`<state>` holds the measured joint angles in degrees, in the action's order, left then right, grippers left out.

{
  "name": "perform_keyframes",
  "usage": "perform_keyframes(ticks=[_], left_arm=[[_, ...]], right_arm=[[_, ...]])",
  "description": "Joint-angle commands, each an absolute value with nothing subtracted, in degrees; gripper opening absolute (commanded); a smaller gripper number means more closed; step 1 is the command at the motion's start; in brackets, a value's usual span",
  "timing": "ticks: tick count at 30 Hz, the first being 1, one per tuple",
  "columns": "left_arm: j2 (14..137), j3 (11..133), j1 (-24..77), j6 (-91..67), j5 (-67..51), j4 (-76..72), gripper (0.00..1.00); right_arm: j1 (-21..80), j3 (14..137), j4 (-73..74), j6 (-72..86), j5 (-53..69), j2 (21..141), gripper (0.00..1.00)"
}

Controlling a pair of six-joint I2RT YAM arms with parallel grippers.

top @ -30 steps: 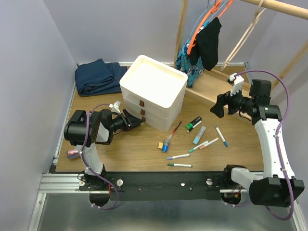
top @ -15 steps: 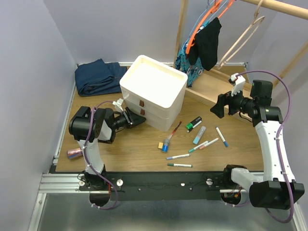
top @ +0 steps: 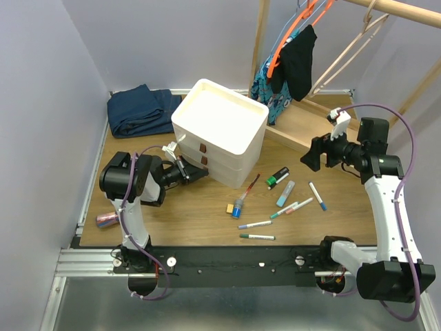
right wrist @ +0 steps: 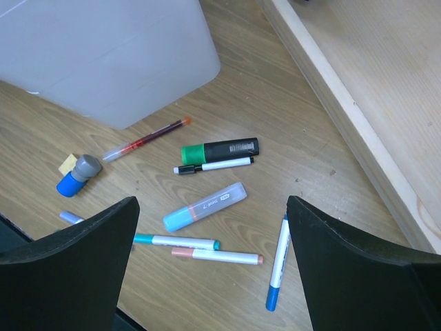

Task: Sort the stationery into containers
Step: Open the drawer in the storage box.

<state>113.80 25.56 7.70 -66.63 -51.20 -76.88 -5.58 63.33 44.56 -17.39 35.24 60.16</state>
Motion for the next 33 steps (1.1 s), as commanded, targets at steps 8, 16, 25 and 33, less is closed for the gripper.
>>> perform_keyframes(ticks=[8,16,25,33], left_arm=[[101.36,22.94,6.77,-53.2,-54.76,-48.36,0.0],[94.31,20.39,5.28,-45.01,-54.14,-33.61,0.0],[89.3,21.88,4.48,-37.36,-46.32,-16.97,0.0],[86.66,23.11,4.22,-35.33,-38.16,-5.81,0.0]], right_arm=[[-5.45,61.08,41.84,-18.46,38.67,57.4,0.91],[-5.45,58.98,40.43,-18.54,39.2,53.97,0.91],[-5.45,58.36,44.82,-22.15,40.43,49.66,0.91],[-5.45,56.95,47.28,-23.11,42.1,45.45,0.91]])
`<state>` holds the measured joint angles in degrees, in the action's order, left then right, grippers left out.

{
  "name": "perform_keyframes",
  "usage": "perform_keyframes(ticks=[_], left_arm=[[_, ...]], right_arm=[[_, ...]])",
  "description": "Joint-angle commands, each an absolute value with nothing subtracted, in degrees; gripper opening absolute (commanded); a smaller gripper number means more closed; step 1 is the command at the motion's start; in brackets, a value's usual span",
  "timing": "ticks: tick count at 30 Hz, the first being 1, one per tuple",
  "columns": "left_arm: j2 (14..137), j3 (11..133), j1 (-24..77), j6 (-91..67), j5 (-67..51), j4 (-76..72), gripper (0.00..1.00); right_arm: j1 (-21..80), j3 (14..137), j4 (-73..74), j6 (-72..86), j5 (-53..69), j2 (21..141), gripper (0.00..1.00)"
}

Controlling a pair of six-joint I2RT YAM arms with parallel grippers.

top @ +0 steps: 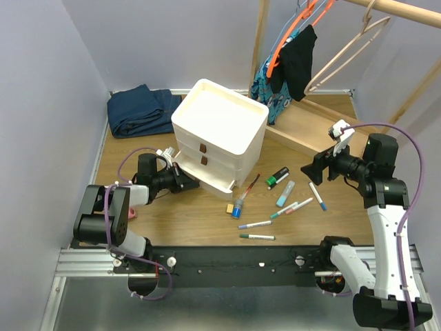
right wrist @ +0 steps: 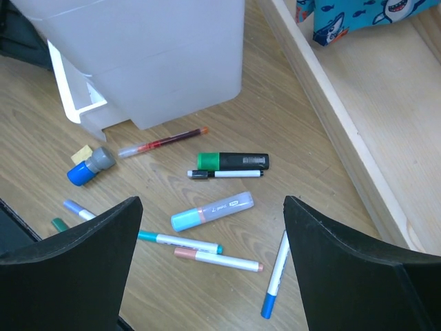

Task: Sort the stationery into containers
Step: Open the drawer in the storage box.

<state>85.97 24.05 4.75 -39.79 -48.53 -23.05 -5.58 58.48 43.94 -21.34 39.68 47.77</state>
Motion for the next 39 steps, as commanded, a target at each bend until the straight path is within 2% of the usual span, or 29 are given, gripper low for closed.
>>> perform_keyframes(ticks=[1,8,18,19,20,22,23,26,28,34,39], left_arm=[[86.75,23.2,4.22,-35.42,-37.8,-5.37,0.0],[84.73,24.34,4.13,-34.45,-38.41,2.53,0.0],[83.5,24.96,3.43,-34.19,-34.28,5.97,0.0],[83.24,25.22,3.17,-34.1,-32.62,6.5,0.11],[82.45,25.31,2.9,-34.01,-31.91,7.64,0.41],[81.48,25.66,2.38,-32.7,-32.68,8.35,0.65],[80.6,26.01,1.85,-31.48,-33.48,9.13,0.99],[79.2,29.26,1.67,-24.54,-35.94,16.39,0.99],[76.65,30.23,1.41,-26.26,-32.8,19.32,0.99],[67.07,34.61,1.14,-25.58,-45.6,25.56,0.99],[57.76,42.52,0.97,-13.22,-48.61,41.46,0.99]], right_arm=[[-5.45,56.61,47.37,-23.29,42.19,45.18,0.91],[-5.45,56.78,50.18,-26.45,42.71,42.54,0.92],[-5.45,56.16,50.54,-27.24,44.65,39.99,0.92],[-5.45,56.16,50.62,-27.42,44.74,39.99,0.92],[-5.45,56.16,50.8,-27.77,44.82,39.9,0.93],[-5.45,56.08,50.89,-28.21,45.0,39.64,0.93],[-5.45,56.07,50.8,-28.3,44.91,39.46,0.93],[-5.45,57.3,50.97,-27.86,44.82,39.46,0.94],[-5.45,58.44,51.33,-28.04,44.47,39.81,0.94],[-5.45,63.89,53.61,-29.88,43.51,41.13,0.95],[-5.45,64.43,55.64,-34.01,44.21,40.78,0.96]])
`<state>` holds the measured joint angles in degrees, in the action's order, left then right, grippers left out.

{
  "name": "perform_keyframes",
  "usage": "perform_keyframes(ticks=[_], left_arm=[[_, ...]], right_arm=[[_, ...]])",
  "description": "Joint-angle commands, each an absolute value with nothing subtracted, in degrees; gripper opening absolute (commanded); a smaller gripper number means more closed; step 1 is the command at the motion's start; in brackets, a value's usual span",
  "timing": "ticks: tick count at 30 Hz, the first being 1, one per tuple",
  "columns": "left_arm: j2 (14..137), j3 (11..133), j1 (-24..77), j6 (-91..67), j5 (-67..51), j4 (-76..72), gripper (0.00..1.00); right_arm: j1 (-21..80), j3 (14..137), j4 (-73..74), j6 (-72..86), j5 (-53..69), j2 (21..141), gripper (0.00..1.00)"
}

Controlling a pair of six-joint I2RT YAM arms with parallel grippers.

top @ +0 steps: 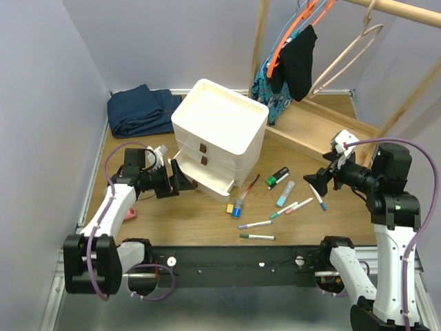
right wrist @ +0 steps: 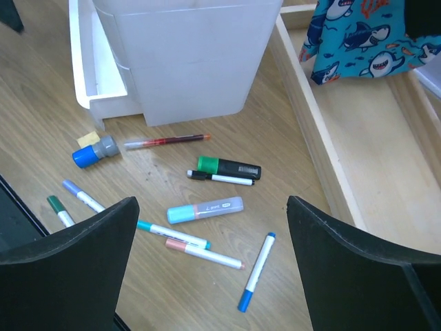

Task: Sort the stationery into containers
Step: Open the drawer in the storage box, then pick up the stationery from the center of the board.

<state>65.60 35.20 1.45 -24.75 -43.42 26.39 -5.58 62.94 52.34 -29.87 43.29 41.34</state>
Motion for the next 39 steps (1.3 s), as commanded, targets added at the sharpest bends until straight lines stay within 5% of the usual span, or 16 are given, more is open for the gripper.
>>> perform_keyframes(ticks=[1,14,24,30,39], left_arm=[[56.35,43.67,0.79,-12.14,-46.86,43.14,0.99],[35.26,41.85,-2.81,-23.73,-27.09,29.72,0.99],[51.04,44.55,-3.69,-18.29,-17.07,26.89,0.88],[53.0,47.28,-5.26,-18.1,-13.79,24.17,0.86],[53.44,48.25,-7.82,-15.47,-13.88,25.49,0.93]], right_arm=[[-5.45,63.99,55.37,-33.93,44.64,40.61,0.96],[-5.45,64.6,59.33,-51.41,48.87,46.76,0.93],[-5.36,67.49,53.35,-62.39,49.03,48.69,0.93],[-4.57,78.57,54.75,-48.25,50.97,60.46,0.73],[-0.79,77.51,29.89,-22.27,34.12,61.77,0.79]])
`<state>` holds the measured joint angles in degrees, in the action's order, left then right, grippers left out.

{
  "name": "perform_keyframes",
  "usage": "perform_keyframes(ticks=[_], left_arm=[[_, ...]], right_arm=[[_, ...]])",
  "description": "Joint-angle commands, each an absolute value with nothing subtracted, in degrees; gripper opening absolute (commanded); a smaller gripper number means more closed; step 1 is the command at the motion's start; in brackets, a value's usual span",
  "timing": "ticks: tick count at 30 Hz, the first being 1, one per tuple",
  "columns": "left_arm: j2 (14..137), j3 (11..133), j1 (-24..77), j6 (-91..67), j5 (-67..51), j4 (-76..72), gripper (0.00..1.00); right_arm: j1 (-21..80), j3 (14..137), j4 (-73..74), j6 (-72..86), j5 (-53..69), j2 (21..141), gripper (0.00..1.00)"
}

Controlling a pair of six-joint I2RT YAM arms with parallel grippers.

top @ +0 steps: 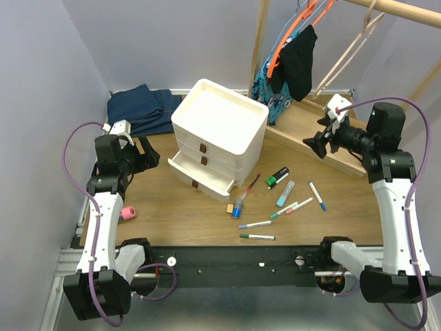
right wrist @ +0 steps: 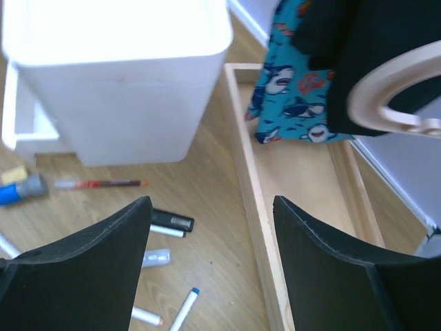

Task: Sort the stationery into containers
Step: Pick up the stationery from the center of the board.

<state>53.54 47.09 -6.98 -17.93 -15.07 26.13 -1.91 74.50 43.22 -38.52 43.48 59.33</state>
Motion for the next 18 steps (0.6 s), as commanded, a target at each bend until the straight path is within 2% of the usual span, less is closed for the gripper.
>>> perform_keyframes(ticks=[1,5,8,14,18], left_arm=[[53.52,48.43,-7.91,-15.47,-14.06,25.49,0.94],[53.88,49.56,-8.09,-14.77,-13.89,25.05,0.95],[54.49,50.62,-8.09,-14.06,-13.8,24.44,0.96],[55.98,52.99,-8.17,-12.22,-14.06,24.61,0.98],[57.12,55.19,-8.44,-9.59,-12.57,26.54,0.99]], right_arm=[[-0.62,81.78,29.62,-21.19,31.58,63.44,0.79],[2.27,94.98,32.15,-17.93,26.29,71.7,0.79],[7.44,100.53,33.31,-18.89,23.04,75.32,0.78],[26.05,98.09,33.75,-22.06,13.9,74.8,0.78],[38.74,89.85,32.96,-22.33,6.95,72.17,0.78]])
